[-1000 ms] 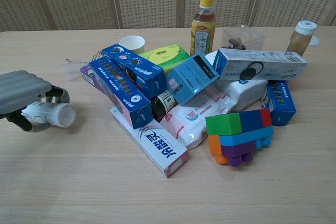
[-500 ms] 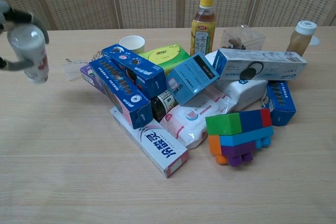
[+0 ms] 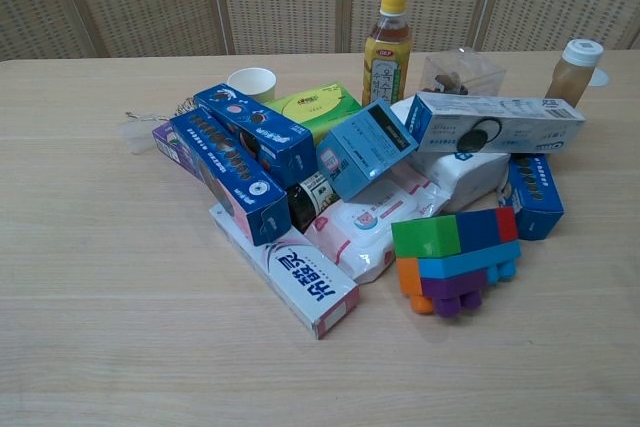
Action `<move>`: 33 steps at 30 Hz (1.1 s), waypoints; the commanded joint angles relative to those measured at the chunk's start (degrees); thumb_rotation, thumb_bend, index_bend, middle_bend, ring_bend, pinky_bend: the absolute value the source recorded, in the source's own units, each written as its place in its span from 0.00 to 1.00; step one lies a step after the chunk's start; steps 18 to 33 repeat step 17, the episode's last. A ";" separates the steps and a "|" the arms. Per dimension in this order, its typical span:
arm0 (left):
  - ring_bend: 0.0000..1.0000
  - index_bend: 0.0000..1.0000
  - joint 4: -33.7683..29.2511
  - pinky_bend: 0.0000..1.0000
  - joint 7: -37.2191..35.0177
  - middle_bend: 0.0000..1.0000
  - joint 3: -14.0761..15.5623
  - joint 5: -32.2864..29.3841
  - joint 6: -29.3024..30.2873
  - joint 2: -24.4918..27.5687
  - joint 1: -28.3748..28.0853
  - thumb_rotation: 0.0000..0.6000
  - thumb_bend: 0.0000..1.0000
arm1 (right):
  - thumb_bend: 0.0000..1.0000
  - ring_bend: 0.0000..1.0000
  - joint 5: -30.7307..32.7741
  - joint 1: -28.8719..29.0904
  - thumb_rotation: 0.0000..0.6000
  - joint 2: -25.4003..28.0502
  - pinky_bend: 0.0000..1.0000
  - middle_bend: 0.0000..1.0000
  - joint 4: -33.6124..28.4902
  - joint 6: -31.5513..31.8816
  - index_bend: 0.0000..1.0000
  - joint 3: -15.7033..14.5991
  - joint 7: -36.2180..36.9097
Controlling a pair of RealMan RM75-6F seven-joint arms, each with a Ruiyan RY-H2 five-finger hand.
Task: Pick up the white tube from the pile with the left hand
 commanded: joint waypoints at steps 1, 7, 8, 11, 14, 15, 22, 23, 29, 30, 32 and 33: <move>0.96 0.94 -2.84 0.83 -0.10 0.99 -1.87 -2.02 -0.11 2.44 -0.45 1.00 0.33 | 0.20 0.00 -0.52 -0.36 0.00 -0.27 0.00 0.12 0.39 0.58 0.00 -0.35 0.58; 0.96 0.94 -6.34 0.83 1.19 0.99 -2.52 -3.22 0.00 4.25 -0.48 1.00 0.32 | 0.19 0.00 -1.05 -1.58 0.00 -0.25 0.00 0.13 1.34 1.82 0.00 -1.21 2.31; 0.96 0.93 -6.75 0.83 1.51 0.99 -2.48 -3.22 0.09 4.33 -0.48 1.00 0.32 | 0.19 0.00 -1.14 -1.75 0.00 -0.22 0.00 0.13 1.52 2.02 0.00 -1.29 2.58; 0.96 0.93 -7.42 0.83 1.90 0.99 -2.43 -3.28 0.37 4.12 -0.53 1.00 0.32 | 0.20 0.00 -1.38 -2.01 0.00 -0.24 0.00 0.13 1.82 2.28 0.00 -1.47 3.18; 0.96 0.93 -7.51 0.83 2.00 0.99 -2.54 -3.65 0.40 3.67 -0.81 1.00 0.32 | 0.19 0.00 -1.47 -2.09 0.00 -0.22 0.00 0.13 1.98 2.17 0.00 -1.61 3.29; 0.96 0.93 -7.43 0.83 2.11 0.98 -2.58 -3.75 0.37 3.55 -0.94 1.00 0.32 | 0.19 0.00 -1.47 -2.10 0.00 -0.20 0.00 0.13 1.98 2.14 0.00 -1.61 3.30; 0.96 0.93 -7.32 0.83 2.25 0.98 -2.68 -3.93 0.32 3.22 -1.22 1.00 0.32 | 0.19 0.00 -1.46 -2.16 0.00 -0.14 0.00 0.13 2.00 2.21 0.00 -1.55 3.27; 0.96 0.93 -7.32 0.83 2.25 0.98 -2.68 -3.93 0.32 3.22 -1.22 1.00 0.32 | 0.19 0.00 -1.46 -2.16 0.00 -0.14 0.00 0.13 2.00 2.21 0.00 -1.55 3.27; 0.96 0.93 -7.32 0.83 2.25 0.98 -2.68 -3.93 0.32 3.22 -1.22 1.00 0.32 | 0.19 0.00 -1.46 -2.16 0.00 -0.14 0.00 0.13 2.00 2.21 0.00 -1.55 3.27; 0.96 0.93 -7.32 0.83 2.25 0.98 -2.68 -3.93 0.32 3.22 -1.22 1.00 0.32 | 0.19 0.00 -1.46 -2.16 0.00 -0.14 0.00 0.13 2.00 2.21 0.00 -1.55 3.27; 0.96 0.93 -7.32 0.83 2.25 0.98 -2.68 -3.93 0.32 3.22 -1.22 1.00 0.32 | 0.19 0.00 -1.46 -2.16 0.00 -0.14 0.00 0.13 2.00 2.21 0.00 -1.55 3.27; 0.96 0.93 -7.32 0.83 2.25 0.98 -2.68 -3.93 0.32 3.22 -1.22 1.00 0.32 | 0.19 0.00 -1.46 -2.16 0.00 -0.14 0.00 0.13 2.00 2.21 0.00 -1.55 3.27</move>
